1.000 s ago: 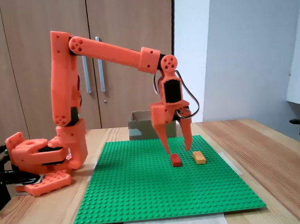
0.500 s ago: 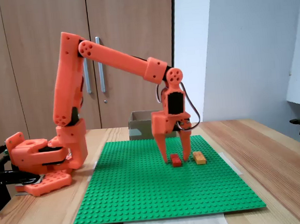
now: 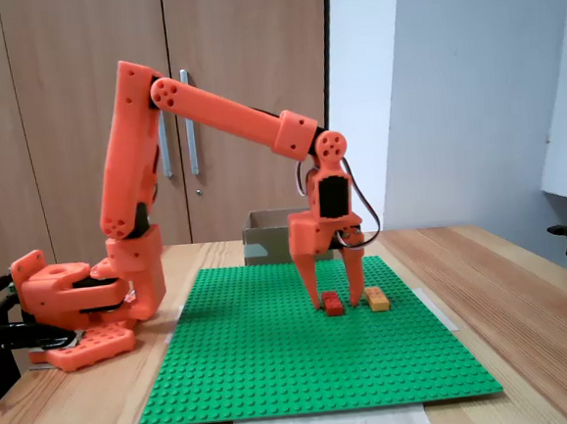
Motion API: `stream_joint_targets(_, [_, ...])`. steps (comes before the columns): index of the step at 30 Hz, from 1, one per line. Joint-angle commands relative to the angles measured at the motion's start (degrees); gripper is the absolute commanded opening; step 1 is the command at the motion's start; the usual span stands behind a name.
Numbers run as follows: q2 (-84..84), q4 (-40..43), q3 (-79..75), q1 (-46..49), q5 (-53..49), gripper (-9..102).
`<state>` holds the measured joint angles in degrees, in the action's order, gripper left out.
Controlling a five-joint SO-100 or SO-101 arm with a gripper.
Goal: Pick the red lego block and put it in the box.
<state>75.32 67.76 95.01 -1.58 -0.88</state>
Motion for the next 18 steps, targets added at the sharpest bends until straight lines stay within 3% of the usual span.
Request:
stream_joint_targets(1, [0.4, 0.2, -2.3, 0.4, -0.6, 22])
stream_joint_targets(5, [0.4, 0.3, -2.3, 0.4, -0.6, 19])
stream_joint_targets(13, [1.1, -0.3, -1.7, 0.4, -0.7, 0])
stream_joint_targets(18, [1.8, -0.8, -1.2, 0.4, -1.1, -1])
